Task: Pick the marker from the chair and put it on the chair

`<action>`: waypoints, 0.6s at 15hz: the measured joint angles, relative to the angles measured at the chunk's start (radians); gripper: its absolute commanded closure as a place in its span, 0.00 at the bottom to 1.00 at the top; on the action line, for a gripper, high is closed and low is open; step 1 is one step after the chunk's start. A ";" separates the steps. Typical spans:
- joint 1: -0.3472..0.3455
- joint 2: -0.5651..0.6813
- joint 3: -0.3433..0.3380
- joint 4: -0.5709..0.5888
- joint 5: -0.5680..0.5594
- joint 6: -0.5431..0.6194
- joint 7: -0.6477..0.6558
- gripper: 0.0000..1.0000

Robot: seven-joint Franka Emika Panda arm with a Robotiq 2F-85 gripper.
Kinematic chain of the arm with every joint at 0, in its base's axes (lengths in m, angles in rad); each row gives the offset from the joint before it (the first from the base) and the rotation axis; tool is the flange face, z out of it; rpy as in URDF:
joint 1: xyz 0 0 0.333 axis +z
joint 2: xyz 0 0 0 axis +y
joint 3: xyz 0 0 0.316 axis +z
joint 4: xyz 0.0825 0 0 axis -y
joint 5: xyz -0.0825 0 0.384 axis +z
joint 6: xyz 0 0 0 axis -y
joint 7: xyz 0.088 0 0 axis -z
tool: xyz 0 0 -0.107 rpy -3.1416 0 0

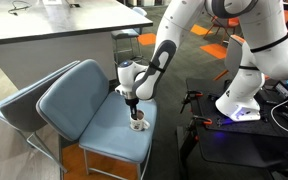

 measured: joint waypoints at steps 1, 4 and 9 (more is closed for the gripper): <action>-0.001 0.009 0.000 0.006 -0.002 0.001 0.000 0.51; -0.002 0.023 0.000 0.023 -0.005 0.002 0.000 0.80; -0.006 0.033 0.000 0.030 -0.005 0.002 0.018 0.95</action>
